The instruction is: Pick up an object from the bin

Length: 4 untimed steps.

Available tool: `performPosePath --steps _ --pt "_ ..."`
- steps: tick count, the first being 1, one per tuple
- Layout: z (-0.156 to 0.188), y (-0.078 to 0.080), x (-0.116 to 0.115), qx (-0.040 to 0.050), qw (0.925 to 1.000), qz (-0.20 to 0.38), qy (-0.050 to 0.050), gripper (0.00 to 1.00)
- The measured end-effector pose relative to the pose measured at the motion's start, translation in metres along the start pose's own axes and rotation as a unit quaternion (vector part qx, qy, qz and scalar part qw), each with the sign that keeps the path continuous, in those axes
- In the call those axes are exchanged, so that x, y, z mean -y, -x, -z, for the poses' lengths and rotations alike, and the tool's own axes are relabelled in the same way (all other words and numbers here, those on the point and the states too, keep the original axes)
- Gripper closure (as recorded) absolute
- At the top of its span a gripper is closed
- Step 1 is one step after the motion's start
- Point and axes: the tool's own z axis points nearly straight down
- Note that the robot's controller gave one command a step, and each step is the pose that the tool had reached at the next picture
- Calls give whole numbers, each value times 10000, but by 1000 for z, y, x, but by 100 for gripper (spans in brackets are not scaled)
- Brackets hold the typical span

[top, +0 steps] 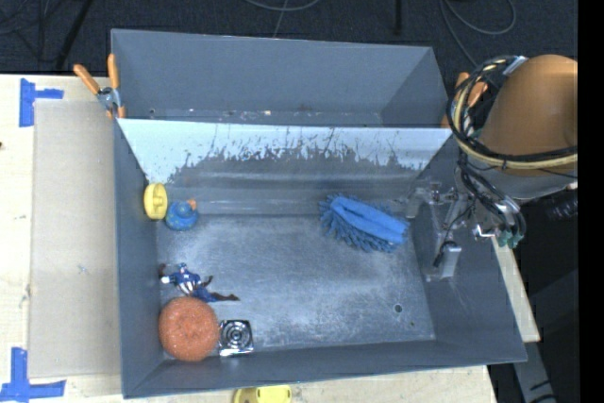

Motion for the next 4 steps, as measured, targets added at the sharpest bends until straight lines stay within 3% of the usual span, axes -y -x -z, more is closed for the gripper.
performPosePath --steps 1,2,3,4 --pt "5 2 0 40 10000 16 -9 0" --pt "-63 40 -5 74 10000 -10 -14 0" --pt "-86 55 -9 22 9918 -1275 0 0" --pt "-79 58 -21 46 9832 -1823 -5 0"
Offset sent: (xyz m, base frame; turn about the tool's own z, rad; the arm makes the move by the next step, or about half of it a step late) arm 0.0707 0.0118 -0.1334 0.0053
